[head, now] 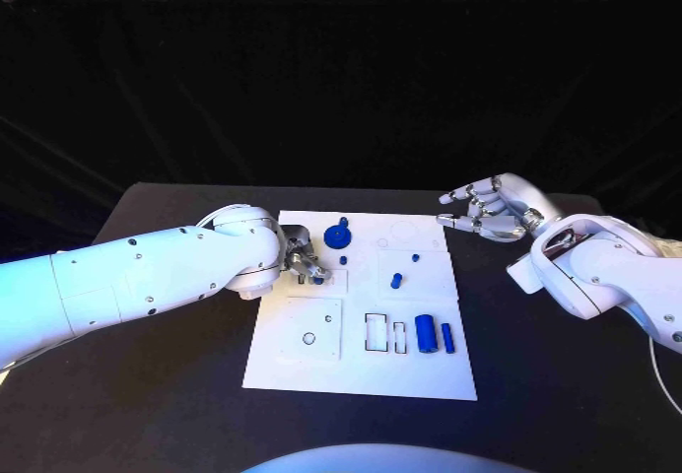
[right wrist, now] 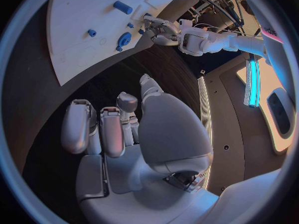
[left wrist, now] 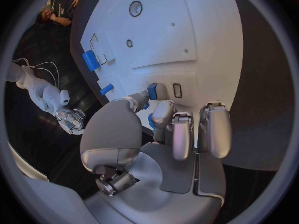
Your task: Assemble the parts on the task board
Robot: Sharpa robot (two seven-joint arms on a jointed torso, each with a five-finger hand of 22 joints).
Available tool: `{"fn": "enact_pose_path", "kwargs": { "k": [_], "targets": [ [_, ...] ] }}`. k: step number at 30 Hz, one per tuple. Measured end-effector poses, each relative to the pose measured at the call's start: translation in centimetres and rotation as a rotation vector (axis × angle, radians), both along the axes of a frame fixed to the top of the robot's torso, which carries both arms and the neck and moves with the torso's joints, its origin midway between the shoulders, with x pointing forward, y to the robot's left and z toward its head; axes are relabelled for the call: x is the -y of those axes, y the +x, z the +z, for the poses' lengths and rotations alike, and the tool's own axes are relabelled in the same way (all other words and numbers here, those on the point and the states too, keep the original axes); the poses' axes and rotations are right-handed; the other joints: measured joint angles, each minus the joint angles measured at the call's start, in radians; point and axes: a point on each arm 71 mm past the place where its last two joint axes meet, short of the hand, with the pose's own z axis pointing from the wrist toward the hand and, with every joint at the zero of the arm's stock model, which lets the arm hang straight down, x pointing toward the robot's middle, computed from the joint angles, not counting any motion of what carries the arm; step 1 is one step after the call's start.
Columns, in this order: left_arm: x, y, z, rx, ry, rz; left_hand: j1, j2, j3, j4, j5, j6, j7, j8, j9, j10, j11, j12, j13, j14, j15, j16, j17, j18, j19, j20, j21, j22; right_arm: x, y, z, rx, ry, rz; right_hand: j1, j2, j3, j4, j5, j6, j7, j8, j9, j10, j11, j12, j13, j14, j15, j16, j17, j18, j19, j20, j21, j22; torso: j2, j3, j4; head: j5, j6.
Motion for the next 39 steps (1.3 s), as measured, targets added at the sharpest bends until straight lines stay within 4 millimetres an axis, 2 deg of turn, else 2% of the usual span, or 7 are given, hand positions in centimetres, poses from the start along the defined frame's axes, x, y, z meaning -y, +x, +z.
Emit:
{"fn": "enact_pose_path", "kwargs": {
  "k": [6,14,24,31,34,37,39],
  "targets": [
    [-0.2,0.1,-0.1,-0.005,0.006,0.002,-0.051,-0.009,-0.059,0.040,0.000,0.008,0.005,0.004,0.000,0.000,0.000,0.006,0.005,0.000,0.000,0.000,0.000,0.000,0.000,0.000,0.004,0.000,0.1,0.0,0.0,0.001,0.000,-0.001,0.000,0.000,0.000,0.000,0.000,0.000,0.000,0.000,0.000,0.000,0.000,0.000,-0.003,0.000,0.000,-0.002,0.000,0.000,0.000,0.000,-0.006,-0.006,0.000,0.0003,0.0000,0.000,-0.001],
    [-0.4,0.2,-0.2,-0.005,0.008,0.008,-0.086,-0.003,-0.211,0.093,0.000,0.019,0.002,0.004,0.000,0.011,-0.003,0.010,0.010,0.000,0.000,0.000,0.000,0.000,0.000,0.000,0.009,0.000,0.1,0.0,0.0,0.001,0.000,-0.001,0.000,0.000,0.000,0.000,0.000,0.000,0.000,0.000,0.000,0.000,0.000,-0.006,-0.006,0.000,0.000,-0.006,0.000,0.000,0.000,0.000,-0.006,-0.009,0.000,-0.0001,0.0000,-0.001,0.001],
    [-0.8,0.4,0.3,0.009,-0.016,0.036,-0.111,0.010,-0.379,0.099,0.000,0.022,-0.002,0.006,-0.001,0.014,-0.007,0.010,0.014,0.000,-0.007,0.000,0.000,0.000,0.004,-0.004,0.009,0.000,0.1,0.1,0.0,0.001,-0.001,-0.003,-0.005,0.004,0.000,0.000,0.000,0.000,0.000,0.000,0.000,0.000,0.000,-0.011,-0.009,0.000,0.000,-0.006,0.000,0.000,0.000,0.000,-0.006,-0.013,0.000,-0.0010,-0.0003,-0.009,0.005],
    [-0.6,0.5,2.0,0.046,-0.085,0.062,-0.090,0.041,-0.449,0.098,0.000,0.022,-0.002,0.006,-0.003,0.011,-0.004,0.000,-0.003,0.000,-0.007,0.000,0.000,0.000,0.004,-0.004,-0.002,0.000,0.2,0.3,-0.2,0.000,-0.002,-0.008,-0.004,0.004,-0.003,0.003,0.000,0.000,0.000,0.000,0.000,0.000,0.000,-0.011,-0.009,0.000,0.000,-0.010,0.000,0.000,0.000,0.000,-0.010,-0.014,-0.001,-0.0015,-0.0004,-0.010,0.009],
    [-0.9,0.8,3.2,0.061,-0.109,0.076,-0.038,0.059,-0.464,0.093,0.000,-0.001,0.010,-0.012,-0.009,-0.028,0.005,-0.053,-0.057,0.000,-0.007,0.000,0.000,0.000,-0.008,-0.004,-0.026,0.000,0.2,0.3,-0.2,-0.001,-0.001,-0.010,-0.004,0.004,-0.003,0.003,0.000,0.000,0.000,0.000,0.000,0.000,0.000,-0.011,-0.009,0.000,0.000,-0.011,0.000,0.000,0.000,0.000,-0.010,-0.014,-0.001,-0.0015,-0.0002,-0.010,0.012],
    [-1.5,1.7,4.6,0.073,-0.121,0.086,0.064,0.080,-0.440,0.078,0.000,-0.059,0.037,-0.058,-0.038,-0.120,0.027,-0.176,-0.182,0.000,0.012,0.000,0.000,0.000,-0.039,0.009,-0.069,-0.016,0.3,0.4,-0.3,-0.002,-0.001,-0.011,-0.004,0.004,-0.003,0.003,0.000,0.000,0.000,0.000,0.001,0.000,0.000,-0.011,-0.009,0.000,0.000,-0.011,0.000,0.000,0.000,0.000,-0.010,-0.014,-0.001,-0.0011,0.0000,-0.009,0.014],
    [-2.0,2.5,5.6,0.076,-0.123,0.090,0.102,0.087,-0.429,0.080,0.000,-0.075,0.052,-0.079,-0.056,-0.155,0.040,-0.220,-0.226,0.000,0.022,0.000,0.000,0.000,-0.048,0.019,-0.084,-0.031,0.4,0.4,-0.3,-0.003,-0.001,-0.013,-0.007,0.007,-0.003,0.003,0.000,0.000,0.000,0.000,0.001,0.000,0.000,-0.011,-0.009,0.000,0.000,-0.011,0.000,0.000,0.000,0.000,-0.010,-0.014,-0.001,-0.0011,0.0002,-0.009,0.015]
  ]
}}
